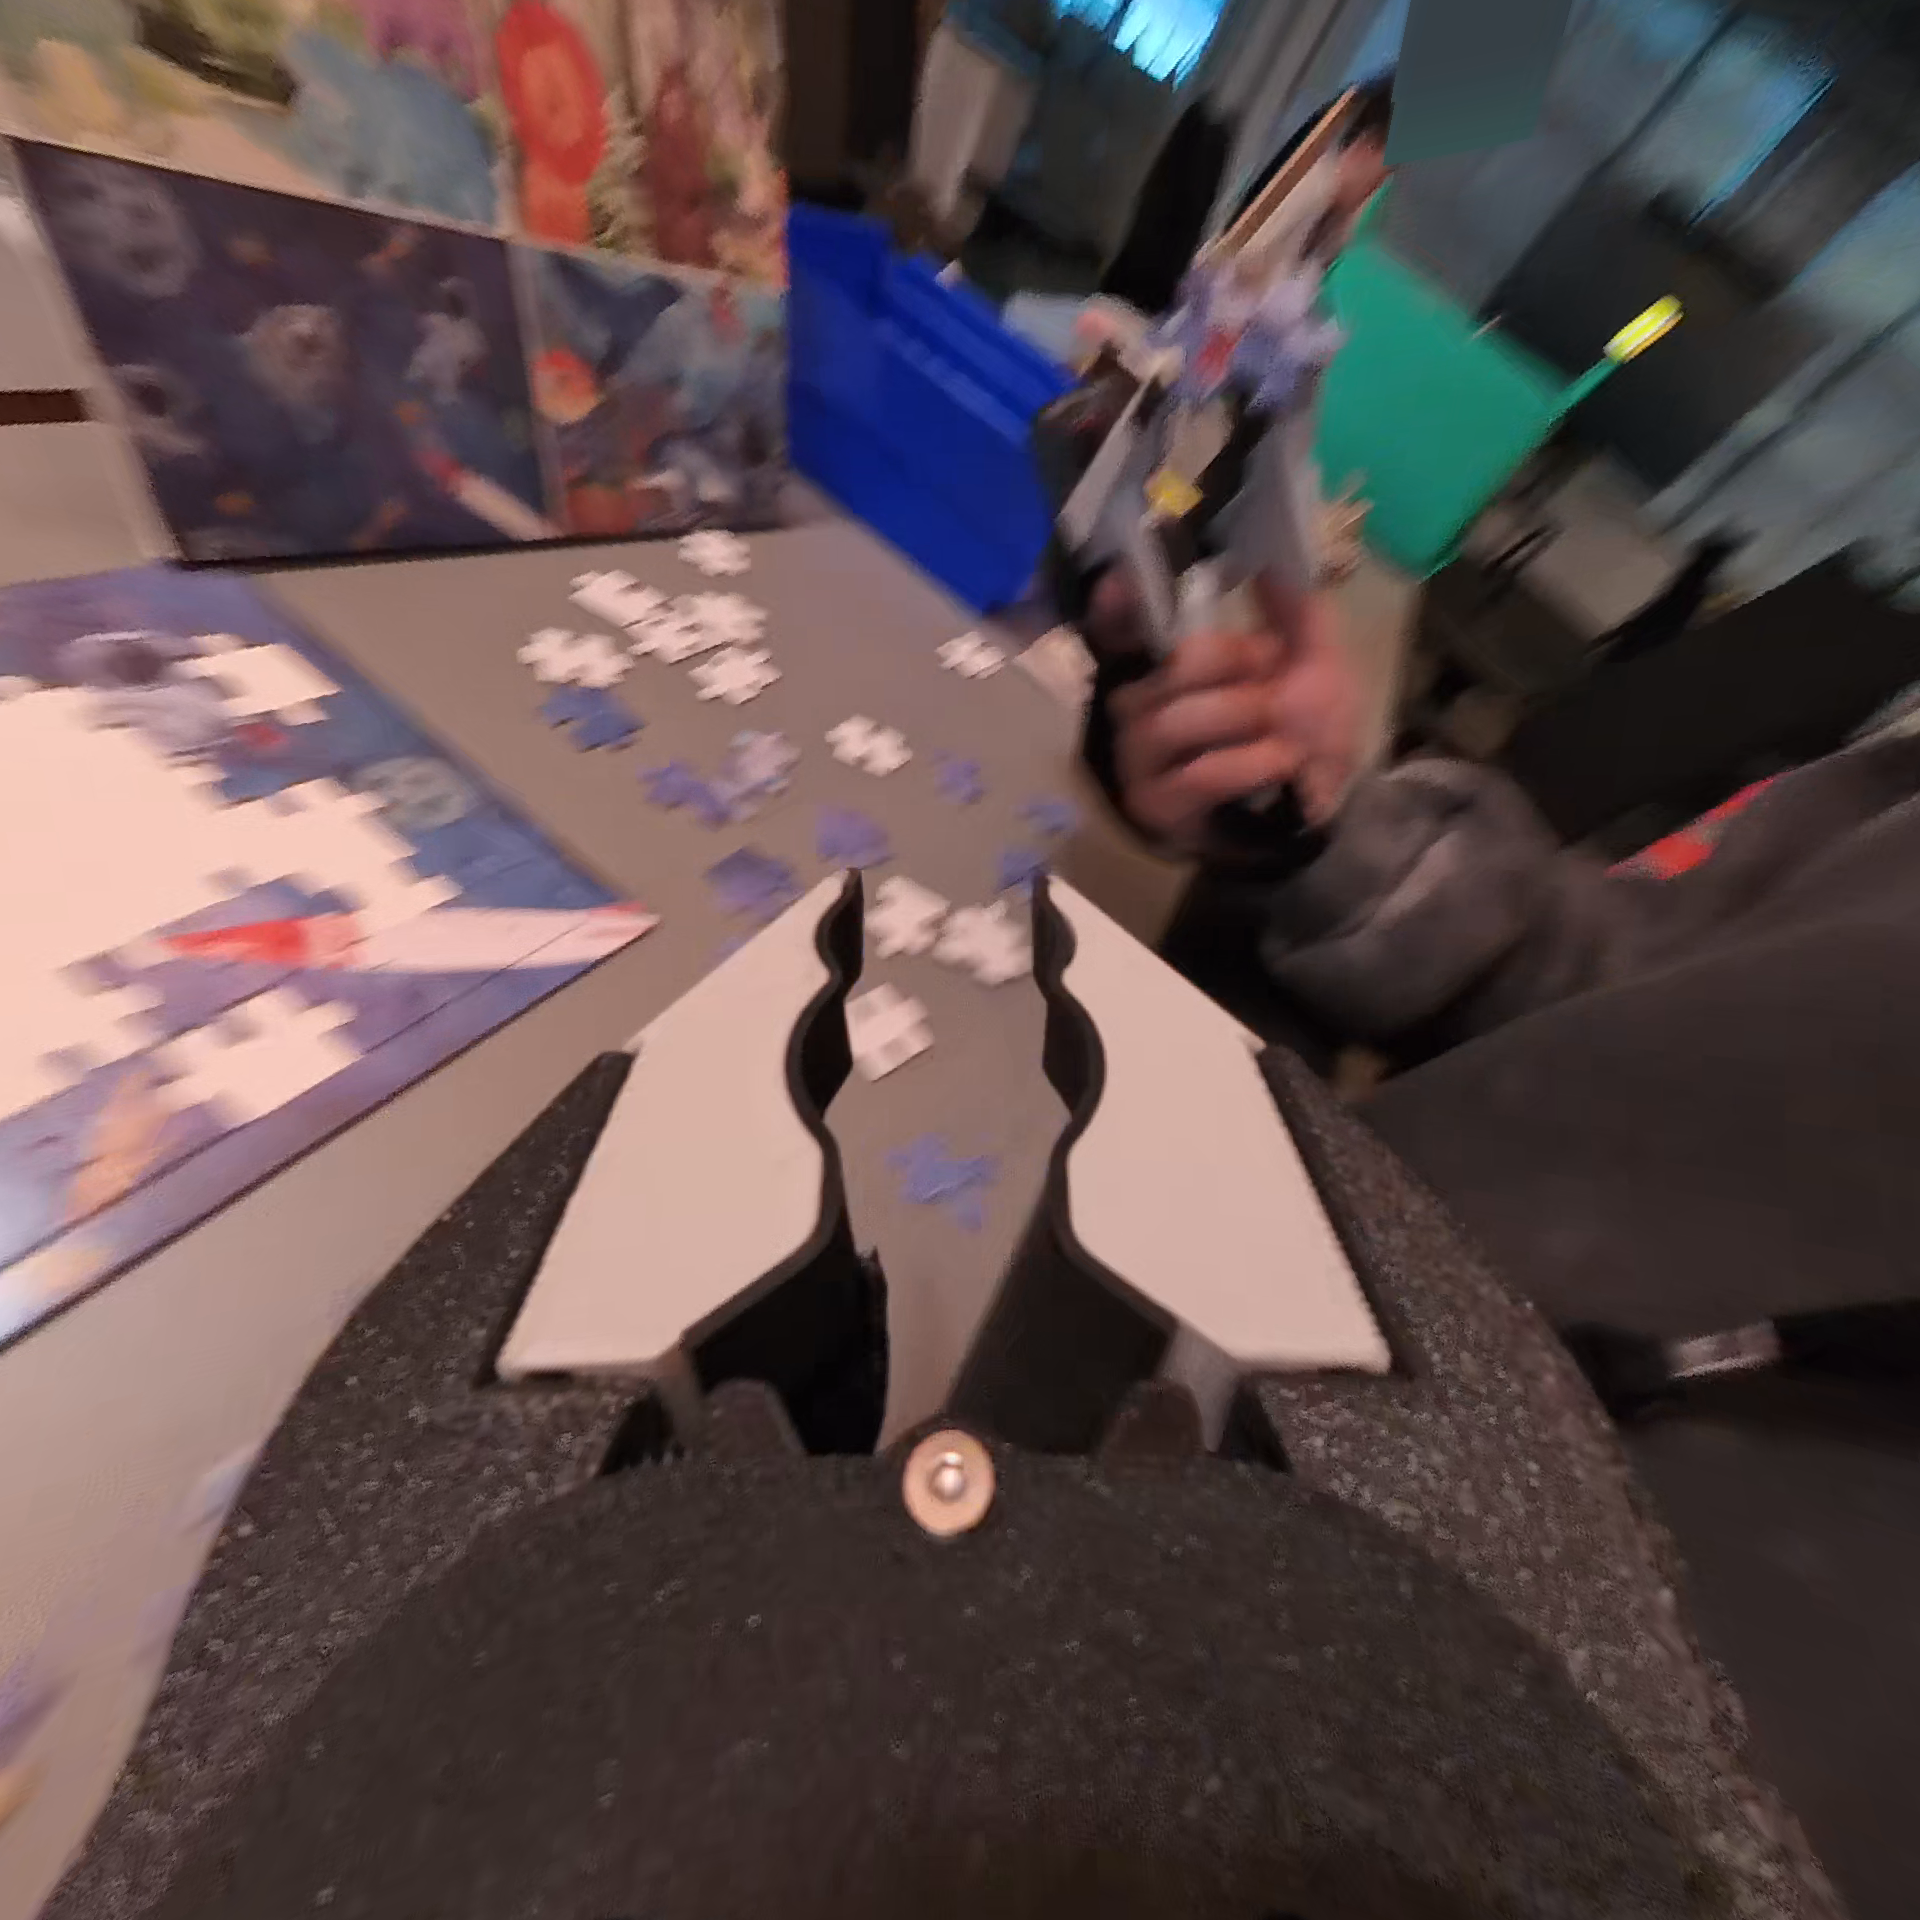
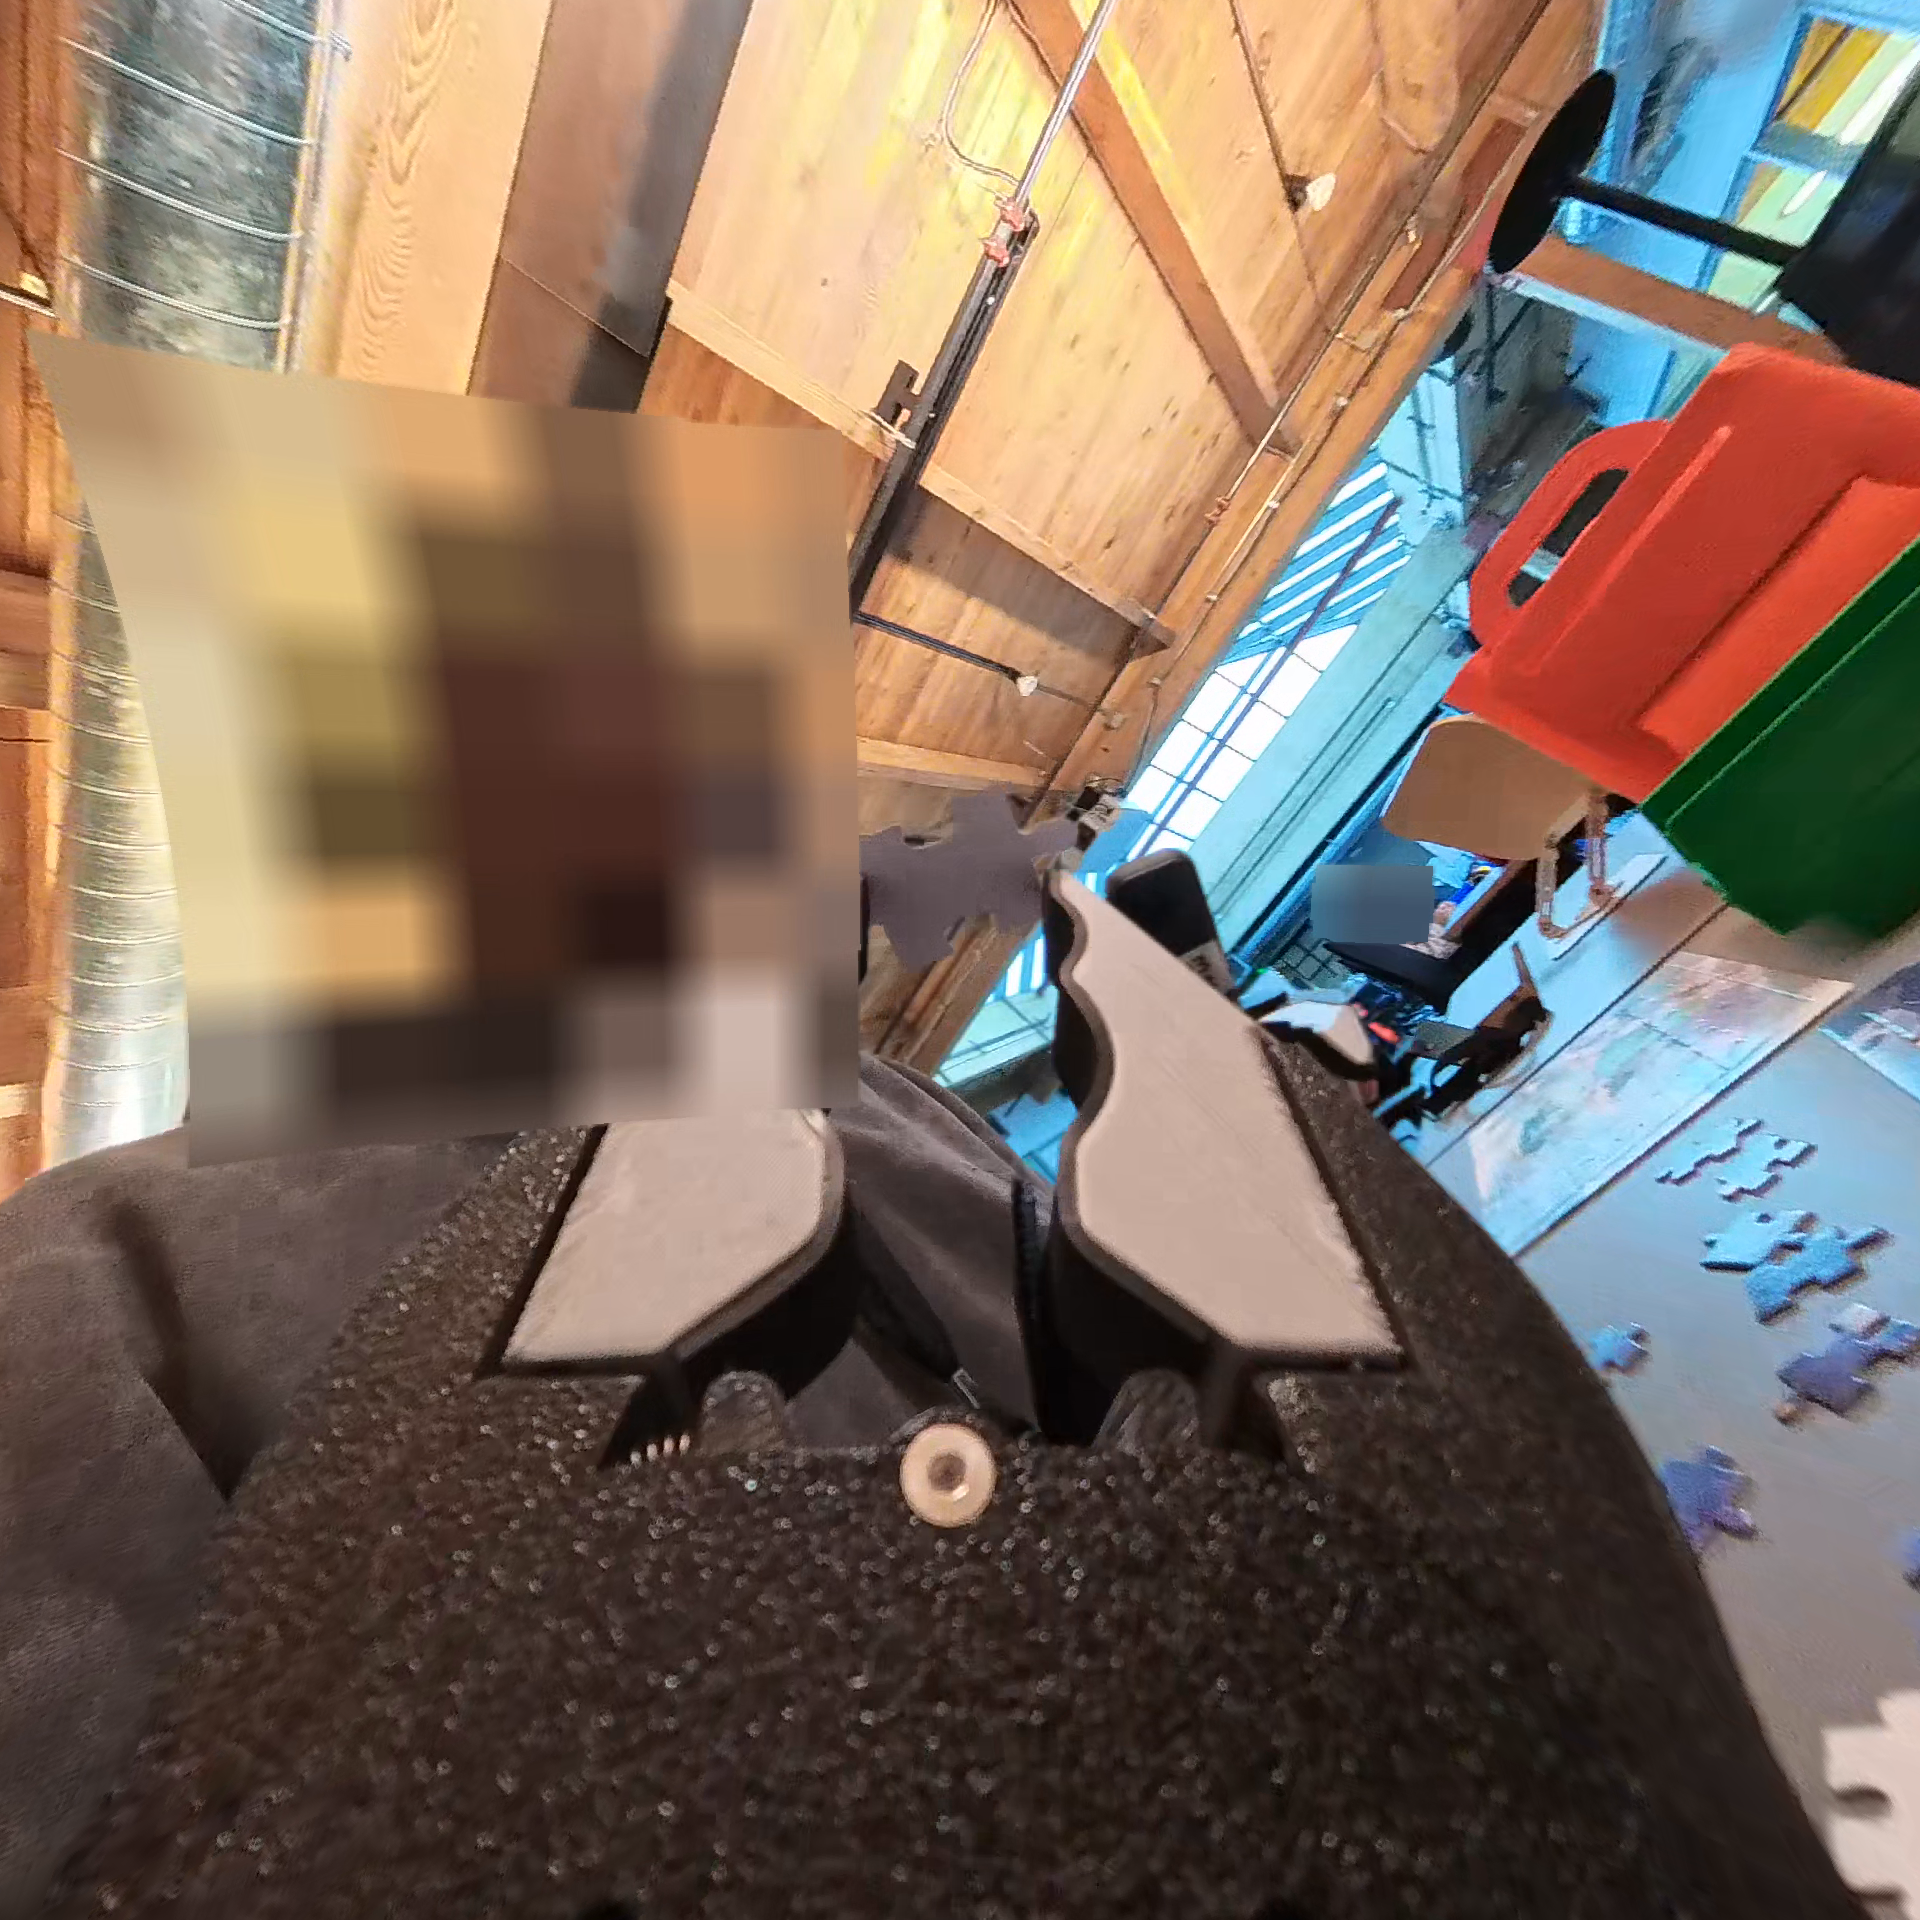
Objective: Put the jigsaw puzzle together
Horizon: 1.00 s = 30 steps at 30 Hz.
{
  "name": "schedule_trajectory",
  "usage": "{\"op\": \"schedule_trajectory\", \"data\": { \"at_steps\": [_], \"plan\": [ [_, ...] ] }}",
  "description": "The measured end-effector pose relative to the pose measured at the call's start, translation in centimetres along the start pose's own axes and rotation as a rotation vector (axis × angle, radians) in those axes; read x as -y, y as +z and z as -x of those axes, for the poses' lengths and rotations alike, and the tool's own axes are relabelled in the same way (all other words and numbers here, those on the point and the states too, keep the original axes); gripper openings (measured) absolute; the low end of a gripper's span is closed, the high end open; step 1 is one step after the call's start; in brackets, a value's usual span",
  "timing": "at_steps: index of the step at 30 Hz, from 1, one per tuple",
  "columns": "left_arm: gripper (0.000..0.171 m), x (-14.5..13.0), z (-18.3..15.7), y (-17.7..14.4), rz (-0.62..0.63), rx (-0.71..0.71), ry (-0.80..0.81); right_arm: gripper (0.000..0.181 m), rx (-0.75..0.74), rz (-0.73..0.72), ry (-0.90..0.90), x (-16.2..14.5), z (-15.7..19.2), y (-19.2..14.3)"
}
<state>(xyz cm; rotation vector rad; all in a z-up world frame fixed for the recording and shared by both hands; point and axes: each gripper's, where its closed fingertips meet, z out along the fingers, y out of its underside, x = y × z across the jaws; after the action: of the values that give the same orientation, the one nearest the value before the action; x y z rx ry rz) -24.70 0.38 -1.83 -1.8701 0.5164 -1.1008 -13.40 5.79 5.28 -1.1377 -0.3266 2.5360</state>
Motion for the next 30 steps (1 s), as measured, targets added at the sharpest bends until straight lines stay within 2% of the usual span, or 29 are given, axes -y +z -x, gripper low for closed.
{"op": "schedule_trajectory", "data": {
  "at_steps": [5,7,9,14,17,19,22,25,28,30],
  "plan": [
    [0.034,3.2,-5.2,2.7,-0.153,-0.467,-0.520,0.033,-0.012,0.023,-0.035,-2.3,-2.3,2.8],
    [0.034,4.3,-5.4,2.8,-0.221,-0.602,-0.701,0.033,0.006,0.018,-0.052,-3.0,-2.9,3.9],
    [0.034,5.0,-5.2,2.4,-0.281,-0.684,-0.807,0.033,-0.007,0.048,-0.080,-4.0,-3.6,4.6],
    [0.033,4.9,-4.8,2.0,-0.313,-0.686,-0.853,0.033,-0.049,0.108,-0.117,-5.4,-4.9,5.4],
    [0.021,5.0,-4.0,1.8,-0.341,-0.684,-0.895,0.033,-0.050,0.131,-0.123,-5.8,-5.2,5.6],
    [0.007,4.7,-3.6,1.8,-0.347,-0.683,-0.921,0.033,-0.055,0.136,-0.125,-6.0,-5.4,5.7],
    [0.001,4.9,-2.9,1.1,-0.377,-0.721,-0.973,0.014,-0.078,0.121,-0.141,-5.5,-5.6,5.3],
    [0.000,4.6,-2.1,0.4,-0.342,-0.654,-0.926,0.043,-0.239,0.150,-0.183,-4.8,-7.0,4.5],
    [0.000,3.9,-0.4,-1.4,-0.248,-0.486,-0.812,0.045,-0.453,0.245,-0.271,-4.2,-6.4,3.8],
    [0.000,3.3,0.7,-3.2,-0.130,-0.321,-0.660,0.045,-0.666,0.397,-0.385,-4.2,-5.7,2.7]
  ]
}}
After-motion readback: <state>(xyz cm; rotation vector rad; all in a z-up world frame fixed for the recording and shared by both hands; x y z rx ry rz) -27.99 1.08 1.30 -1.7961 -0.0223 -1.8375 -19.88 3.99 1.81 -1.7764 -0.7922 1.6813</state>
